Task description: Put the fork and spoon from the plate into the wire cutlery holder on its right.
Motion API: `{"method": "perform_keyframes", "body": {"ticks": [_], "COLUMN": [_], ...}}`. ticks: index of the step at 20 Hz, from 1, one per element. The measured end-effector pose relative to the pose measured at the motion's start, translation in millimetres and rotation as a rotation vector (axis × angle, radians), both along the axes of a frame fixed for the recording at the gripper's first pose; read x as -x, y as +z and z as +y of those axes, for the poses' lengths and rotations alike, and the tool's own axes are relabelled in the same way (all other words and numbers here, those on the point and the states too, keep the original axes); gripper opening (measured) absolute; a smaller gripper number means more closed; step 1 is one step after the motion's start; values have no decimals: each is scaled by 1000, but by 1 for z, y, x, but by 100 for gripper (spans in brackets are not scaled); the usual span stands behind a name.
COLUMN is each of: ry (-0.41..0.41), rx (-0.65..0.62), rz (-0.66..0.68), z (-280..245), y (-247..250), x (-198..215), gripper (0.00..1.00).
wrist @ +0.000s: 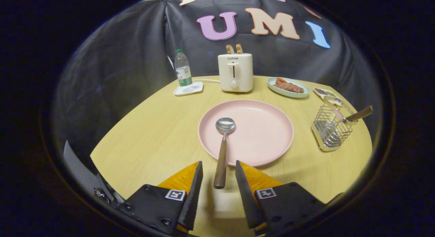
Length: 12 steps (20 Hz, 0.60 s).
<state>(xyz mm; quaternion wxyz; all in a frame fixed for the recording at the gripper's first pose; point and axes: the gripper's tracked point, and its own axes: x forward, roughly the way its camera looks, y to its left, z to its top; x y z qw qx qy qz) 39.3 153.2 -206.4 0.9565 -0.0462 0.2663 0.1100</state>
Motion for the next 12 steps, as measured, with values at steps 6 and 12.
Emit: {"method": "perform_keyframes", "body": {"ticks": [6,12], "ry": [-43,-41], "rx": [13,6], "rz": [19,32], "z": [-8,-2], "y": [-2,1], "x": [-4,1], "gripper": [17,4]}}
